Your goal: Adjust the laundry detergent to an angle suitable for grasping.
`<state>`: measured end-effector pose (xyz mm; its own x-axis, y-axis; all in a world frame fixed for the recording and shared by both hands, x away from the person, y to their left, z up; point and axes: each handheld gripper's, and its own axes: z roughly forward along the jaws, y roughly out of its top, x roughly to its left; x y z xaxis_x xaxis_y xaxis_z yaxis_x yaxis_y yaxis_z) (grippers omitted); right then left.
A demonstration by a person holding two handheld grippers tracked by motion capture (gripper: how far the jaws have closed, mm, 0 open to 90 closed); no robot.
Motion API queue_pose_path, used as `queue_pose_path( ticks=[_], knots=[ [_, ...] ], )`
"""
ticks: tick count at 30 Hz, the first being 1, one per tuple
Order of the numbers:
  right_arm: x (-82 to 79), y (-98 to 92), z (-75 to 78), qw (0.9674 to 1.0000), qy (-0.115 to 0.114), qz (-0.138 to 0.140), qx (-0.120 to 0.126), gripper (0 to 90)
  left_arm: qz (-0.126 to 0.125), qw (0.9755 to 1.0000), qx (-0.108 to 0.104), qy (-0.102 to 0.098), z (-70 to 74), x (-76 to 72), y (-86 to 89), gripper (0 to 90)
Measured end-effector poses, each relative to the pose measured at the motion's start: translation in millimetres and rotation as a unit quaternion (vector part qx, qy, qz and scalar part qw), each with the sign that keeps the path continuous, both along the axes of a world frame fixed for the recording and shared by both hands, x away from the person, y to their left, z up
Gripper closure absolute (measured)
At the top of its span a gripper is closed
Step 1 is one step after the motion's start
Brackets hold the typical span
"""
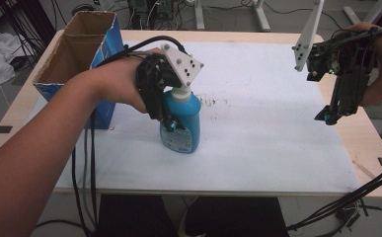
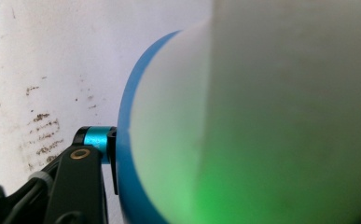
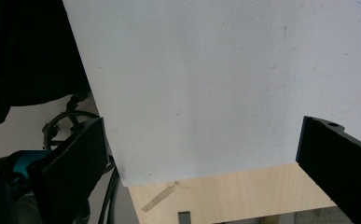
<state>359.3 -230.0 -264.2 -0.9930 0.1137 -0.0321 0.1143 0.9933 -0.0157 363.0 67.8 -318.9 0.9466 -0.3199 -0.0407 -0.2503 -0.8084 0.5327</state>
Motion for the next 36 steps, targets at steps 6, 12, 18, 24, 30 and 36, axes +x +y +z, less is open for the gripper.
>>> queue_pose_path(
  ticks=[6,12,18,24,30,36],
  knots=[
    [0.5,2.4,0.4,1.0,0.0,0.001,-0.001,1.6,0.014,0.9999,0.005,0.005,2.9,-1.2,3.3,35.1],
    [1.4,3.7,1.1,1.0,0.0,0.005,-0.002,1.6,0.036,0.9991,0.022,-0.003,5.4,0.6,4.0,29.7],
    [1.9,2.9,3.3,1.0,-0.001,0.003,-0.001,1.6,0.052,0.9975,0.049,-0.001,8.7,0.1,6.0,22.9],
    [3.2,3.7,2.5,1.0,-0.001,0.005,-0.001,1.6,0.066,0.995,0.074,-0.011,20.1,-1.7,10.0,19.0],
    [4.7,5.1,2.7,0.9999,-0.001,0.012,0.003,1.6,0.078,0.9912,0.105,-0.018,29.6,-2.9,13.9,15.3],
    [5.8,5.6,2.5,0.9999,-0.003,0.012,0.006,1.6,0.094,0.9861,0.135,-0.023,37.5,-1.3,19.3,12.3]
  ],
)
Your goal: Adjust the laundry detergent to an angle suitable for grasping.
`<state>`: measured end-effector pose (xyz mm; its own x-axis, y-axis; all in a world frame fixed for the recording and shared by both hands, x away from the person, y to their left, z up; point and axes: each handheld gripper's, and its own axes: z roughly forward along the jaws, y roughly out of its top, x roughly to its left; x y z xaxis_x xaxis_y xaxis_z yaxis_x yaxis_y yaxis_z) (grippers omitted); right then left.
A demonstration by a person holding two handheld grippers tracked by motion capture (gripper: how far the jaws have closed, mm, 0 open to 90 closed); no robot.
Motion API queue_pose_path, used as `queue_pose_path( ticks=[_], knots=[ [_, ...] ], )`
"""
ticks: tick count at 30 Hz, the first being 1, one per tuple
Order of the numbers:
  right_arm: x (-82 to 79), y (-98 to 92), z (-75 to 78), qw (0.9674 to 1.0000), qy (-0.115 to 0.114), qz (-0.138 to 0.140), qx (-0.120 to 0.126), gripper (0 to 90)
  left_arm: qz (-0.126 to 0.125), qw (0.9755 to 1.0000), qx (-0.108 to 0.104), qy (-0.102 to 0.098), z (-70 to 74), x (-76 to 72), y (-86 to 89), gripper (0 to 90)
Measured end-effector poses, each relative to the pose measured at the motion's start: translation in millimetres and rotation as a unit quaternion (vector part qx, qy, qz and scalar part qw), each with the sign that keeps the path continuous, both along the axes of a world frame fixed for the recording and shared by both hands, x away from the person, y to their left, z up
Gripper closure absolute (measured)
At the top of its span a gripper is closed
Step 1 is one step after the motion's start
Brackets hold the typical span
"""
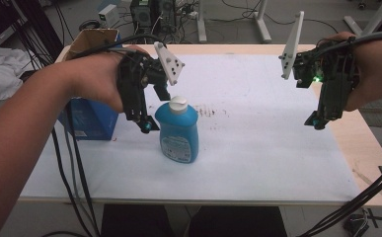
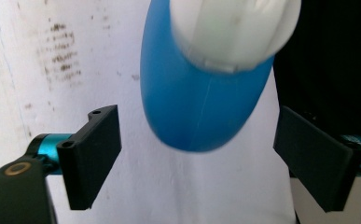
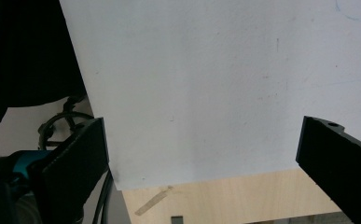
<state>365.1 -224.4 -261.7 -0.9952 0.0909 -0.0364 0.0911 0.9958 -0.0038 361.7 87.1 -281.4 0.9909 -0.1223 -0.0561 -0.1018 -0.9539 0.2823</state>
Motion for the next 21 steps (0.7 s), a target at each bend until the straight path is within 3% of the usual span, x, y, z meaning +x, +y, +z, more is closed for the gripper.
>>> queue_pose_path(
  ticks=[13,21],
  knots=[
    [4.3,3.6,0.2,1.0,0.002,0.004,0.004,1.6,0.035,0.9977,0.058,-0.011,12.9,6.5,11.7,6.1],
    [11.0,6.4,6.7,0.9999,0.003,0.008,0.01,1.6,0.062,0.9933,0.096,-0.018,19.5,13.4,23.5,1.6]
  ],
)
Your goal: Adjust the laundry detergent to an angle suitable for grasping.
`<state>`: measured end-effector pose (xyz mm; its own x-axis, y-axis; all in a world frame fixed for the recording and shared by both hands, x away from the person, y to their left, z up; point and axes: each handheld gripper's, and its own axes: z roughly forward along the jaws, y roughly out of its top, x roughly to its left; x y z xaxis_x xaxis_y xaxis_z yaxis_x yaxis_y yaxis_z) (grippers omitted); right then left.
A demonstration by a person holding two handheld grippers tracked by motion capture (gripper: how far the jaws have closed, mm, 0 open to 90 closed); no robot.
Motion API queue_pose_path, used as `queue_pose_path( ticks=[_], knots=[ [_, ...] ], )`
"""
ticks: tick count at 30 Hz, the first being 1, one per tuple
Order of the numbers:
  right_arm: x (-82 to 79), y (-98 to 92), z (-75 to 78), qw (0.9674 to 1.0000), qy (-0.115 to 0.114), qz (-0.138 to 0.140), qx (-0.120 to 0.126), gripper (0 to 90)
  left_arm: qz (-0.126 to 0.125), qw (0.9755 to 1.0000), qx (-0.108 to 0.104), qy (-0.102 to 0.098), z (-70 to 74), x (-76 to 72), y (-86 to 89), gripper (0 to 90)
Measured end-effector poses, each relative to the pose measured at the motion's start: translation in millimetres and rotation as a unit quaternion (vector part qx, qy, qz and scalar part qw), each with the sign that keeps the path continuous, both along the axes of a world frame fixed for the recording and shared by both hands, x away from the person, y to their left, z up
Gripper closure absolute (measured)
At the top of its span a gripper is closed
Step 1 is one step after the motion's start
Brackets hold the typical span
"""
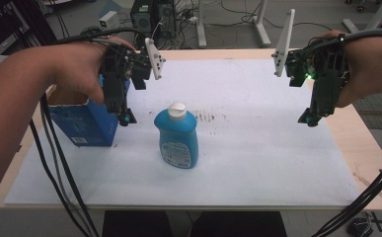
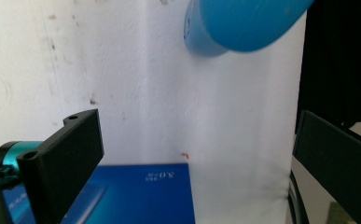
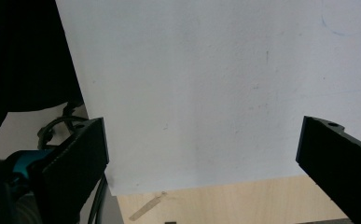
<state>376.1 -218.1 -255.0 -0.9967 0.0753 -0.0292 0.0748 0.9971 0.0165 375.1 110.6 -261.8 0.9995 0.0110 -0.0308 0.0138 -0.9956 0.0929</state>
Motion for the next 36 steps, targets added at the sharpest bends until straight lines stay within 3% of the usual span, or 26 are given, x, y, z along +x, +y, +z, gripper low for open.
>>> queue_pose_path(
  ticks=[12,36],
  knots=[
    [4.8,1.1,4.1,1.0,-0.003,0.003,0.007,1.6,0.041,0.9991,0.013,0.0,11.0,3.8,6.5,1.7],
    [3.9,3.4,8.5,0.9998,-0.013,0.005,0.012,1.6,0.049,0.9983,0.03,-0.011,20.8,5.1,1.8,1.7]
  ],
)
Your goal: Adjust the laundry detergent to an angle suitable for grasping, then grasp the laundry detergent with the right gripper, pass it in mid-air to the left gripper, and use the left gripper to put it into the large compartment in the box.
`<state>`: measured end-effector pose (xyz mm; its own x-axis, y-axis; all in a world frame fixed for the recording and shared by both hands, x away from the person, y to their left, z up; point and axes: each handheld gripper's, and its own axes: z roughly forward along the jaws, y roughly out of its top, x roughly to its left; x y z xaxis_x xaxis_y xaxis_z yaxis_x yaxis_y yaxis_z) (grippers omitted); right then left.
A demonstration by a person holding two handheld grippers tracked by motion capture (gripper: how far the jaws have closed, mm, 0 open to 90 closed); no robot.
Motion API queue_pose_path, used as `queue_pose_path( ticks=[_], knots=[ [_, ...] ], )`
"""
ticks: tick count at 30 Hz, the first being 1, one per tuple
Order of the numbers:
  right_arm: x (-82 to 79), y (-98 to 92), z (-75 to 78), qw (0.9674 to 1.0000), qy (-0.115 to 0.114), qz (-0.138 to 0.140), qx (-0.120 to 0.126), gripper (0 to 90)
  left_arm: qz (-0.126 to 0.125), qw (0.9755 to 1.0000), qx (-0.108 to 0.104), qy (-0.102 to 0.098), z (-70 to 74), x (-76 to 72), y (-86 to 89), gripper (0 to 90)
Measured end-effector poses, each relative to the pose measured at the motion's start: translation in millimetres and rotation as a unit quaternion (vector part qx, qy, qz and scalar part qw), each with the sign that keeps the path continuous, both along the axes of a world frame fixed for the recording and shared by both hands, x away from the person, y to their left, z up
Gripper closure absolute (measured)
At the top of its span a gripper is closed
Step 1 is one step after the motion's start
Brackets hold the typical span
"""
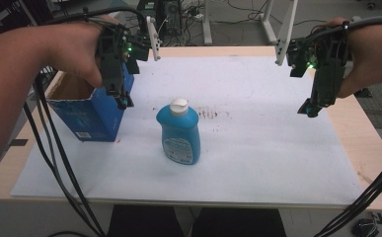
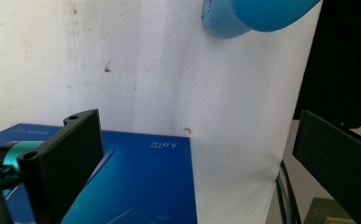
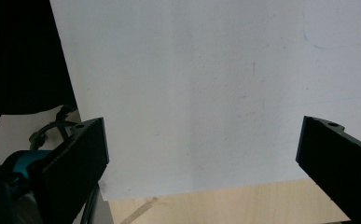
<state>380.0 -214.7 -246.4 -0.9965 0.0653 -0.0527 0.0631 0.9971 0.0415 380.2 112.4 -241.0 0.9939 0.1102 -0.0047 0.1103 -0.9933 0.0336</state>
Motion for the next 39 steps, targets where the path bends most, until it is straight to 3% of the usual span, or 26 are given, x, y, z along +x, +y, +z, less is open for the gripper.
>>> queue_pose_path(
  ticks=[20,27,34,39],
  knots=[
    [-12.1,-8.2,5.6,0.9999,-0.015,-0.001,0.002,1.6,0.0,0.9999,0.008,-0.011,-0.2,-7.8,-8.9,1.7],
    [-16.6,-7.1,1.6,0.9997,-0.007,-0.004,0.021,1.5,-0.003,0.9999,0.004,-0.011,-2.7,-7.1,-8.9,1.7],
    [-23.0,-5.8,-6.0,0.9971,0.012,-0.011,0.074,1.6,-0.011,0.9999,0.005,-0.006,-3.9,-7.2,-8.3,1.7],
    [-29.4,-1.3,-13.3,0.9907,0.022,-0.01,0.134,1.5,-0.016,0.9999,0.004,-0.003,-3.8,-6.8,-5.6,1.7]
  ],
)
